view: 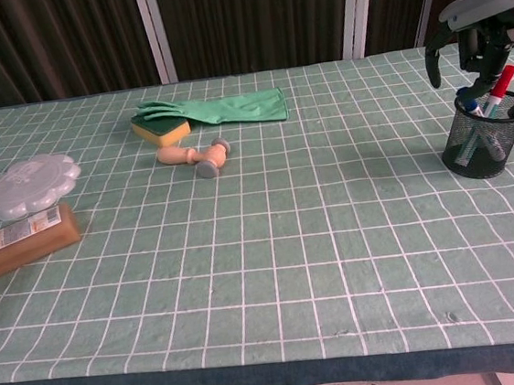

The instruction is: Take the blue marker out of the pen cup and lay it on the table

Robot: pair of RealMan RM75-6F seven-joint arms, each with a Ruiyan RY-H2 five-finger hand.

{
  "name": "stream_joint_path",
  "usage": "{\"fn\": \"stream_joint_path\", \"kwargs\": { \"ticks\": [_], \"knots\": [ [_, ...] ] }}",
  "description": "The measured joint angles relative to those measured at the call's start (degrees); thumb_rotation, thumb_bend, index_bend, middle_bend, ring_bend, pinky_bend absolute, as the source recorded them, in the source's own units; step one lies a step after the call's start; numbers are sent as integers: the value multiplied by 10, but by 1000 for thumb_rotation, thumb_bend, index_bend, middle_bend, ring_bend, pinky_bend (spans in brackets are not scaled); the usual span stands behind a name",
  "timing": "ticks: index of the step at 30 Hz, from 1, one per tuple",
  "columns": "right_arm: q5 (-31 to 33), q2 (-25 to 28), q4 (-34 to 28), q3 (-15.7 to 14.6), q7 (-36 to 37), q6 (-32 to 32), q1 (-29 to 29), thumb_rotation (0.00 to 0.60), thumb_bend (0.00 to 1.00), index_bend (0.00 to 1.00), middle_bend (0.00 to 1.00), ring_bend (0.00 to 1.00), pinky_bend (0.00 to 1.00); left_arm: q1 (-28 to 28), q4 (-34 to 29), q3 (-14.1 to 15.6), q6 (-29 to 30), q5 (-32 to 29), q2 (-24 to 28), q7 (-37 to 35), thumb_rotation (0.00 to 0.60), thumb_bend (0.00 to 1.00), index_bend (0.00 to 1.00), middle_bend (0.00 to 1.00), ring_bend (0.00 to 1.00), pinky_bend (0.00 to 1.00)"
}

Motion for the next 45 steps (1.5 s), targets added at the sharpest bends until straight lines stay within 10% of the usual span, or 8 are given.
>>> {"fn": "stream_joint_path", "kwargs": {
  "ticks": [45],
  "knots": [
    [-35,-32,62,-20,57,-2,-17,600,546,622,1000,1000,1000,0,-2,0,-2,-2,0,4,600,478,143,16,37,334]
  ]
}}
